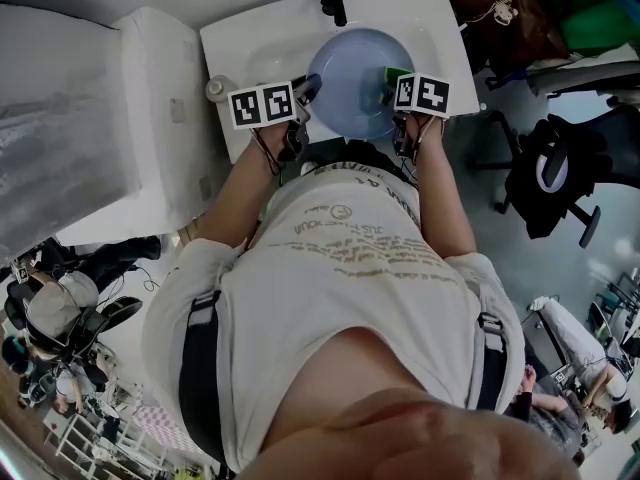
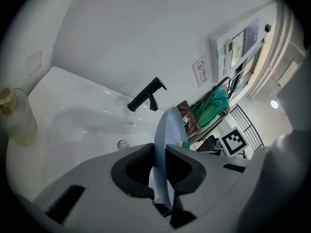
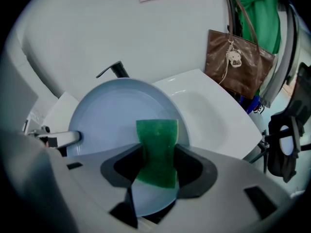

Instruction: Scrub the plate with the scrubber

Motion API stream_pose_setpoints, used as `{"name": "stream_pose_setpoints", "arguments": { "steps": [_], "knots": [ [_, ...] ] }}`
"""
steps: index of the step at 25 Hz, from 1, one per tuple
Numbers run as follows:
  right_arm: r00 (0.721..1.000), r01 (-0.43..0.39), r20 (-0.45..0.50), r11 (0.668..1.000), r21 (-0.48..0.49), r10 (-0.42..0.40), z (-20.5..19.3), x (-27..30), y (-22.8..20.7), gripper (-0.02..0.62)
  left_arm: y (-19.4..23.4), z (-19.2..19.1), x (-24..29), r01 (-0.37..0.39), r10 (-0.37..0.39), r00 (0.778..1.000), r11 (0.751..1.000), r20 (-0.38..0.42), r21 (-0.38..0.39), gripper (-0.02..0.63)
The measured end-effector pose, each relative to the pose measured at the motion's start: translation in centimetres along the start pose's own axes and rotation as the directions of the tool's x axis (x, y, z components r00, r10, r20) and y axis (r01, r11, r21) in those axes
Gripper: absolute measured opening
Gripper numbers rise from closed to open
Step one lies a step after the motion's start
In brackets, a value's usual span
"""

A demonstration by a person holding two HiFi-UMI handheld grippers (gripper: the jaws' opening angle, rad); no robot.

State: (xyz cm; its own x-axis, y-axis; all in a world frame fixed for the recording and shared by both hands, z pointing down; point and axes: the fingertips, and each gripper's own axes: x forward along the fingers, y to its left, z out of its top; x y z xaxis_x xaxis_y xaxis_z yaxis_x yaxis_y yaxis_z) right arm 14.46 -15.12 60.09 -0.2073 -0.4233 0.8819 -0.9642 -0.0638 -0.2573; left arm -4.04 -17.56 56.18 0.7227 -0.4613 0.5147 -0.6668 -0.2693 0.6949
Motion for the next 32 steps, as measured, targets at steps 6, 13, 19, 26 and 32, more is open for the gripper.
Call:
{"name": "stream_pose_setpoints", "arguments": {
  "steps": [6,13,19,26,32],
  "knots": [
    [0.999,0.003,0.054,1.000,0.014,-0.004,1.7,-0.9,-0.1,0.206,-1.1,0.2,-0.1,0.017,-0.017,1.000,0.999,0.006,0.039,0.044],
    [0.993,-0.070,0.090,0.997,-0.035,0.073,4.2,-1.8,2.6,0.205,-2.5,-0.3,0.0,0.025,-0.025,1.000,0.992,-0.003,0.121,0.044],
    [0.992,-0.078,0.088,0.979,-0.189,0.096,4.6,-1.9,6.9,0.204,-2.9,-0.9,0.2,-0.001,0.003,1.000,0.985,-0.009,0.173,0.044],
    [0.983,-0.120,0.089,0.930,-0.347,0.160,3.3,-1.7,11.6,0.195,-2.1,-0.7,-0.4,-0.008,0.006,1.000,0.995,0.025,0.102,0.044],
    [0.982,-0.162,0.029,0.907,-0.389,0.187,1.0,-1.2,13.2,0.196,-1.7,-0.4,-0.8,-0.034,0.029,0.998,0.996,0.057,0.081,0.044]
  ]
}}
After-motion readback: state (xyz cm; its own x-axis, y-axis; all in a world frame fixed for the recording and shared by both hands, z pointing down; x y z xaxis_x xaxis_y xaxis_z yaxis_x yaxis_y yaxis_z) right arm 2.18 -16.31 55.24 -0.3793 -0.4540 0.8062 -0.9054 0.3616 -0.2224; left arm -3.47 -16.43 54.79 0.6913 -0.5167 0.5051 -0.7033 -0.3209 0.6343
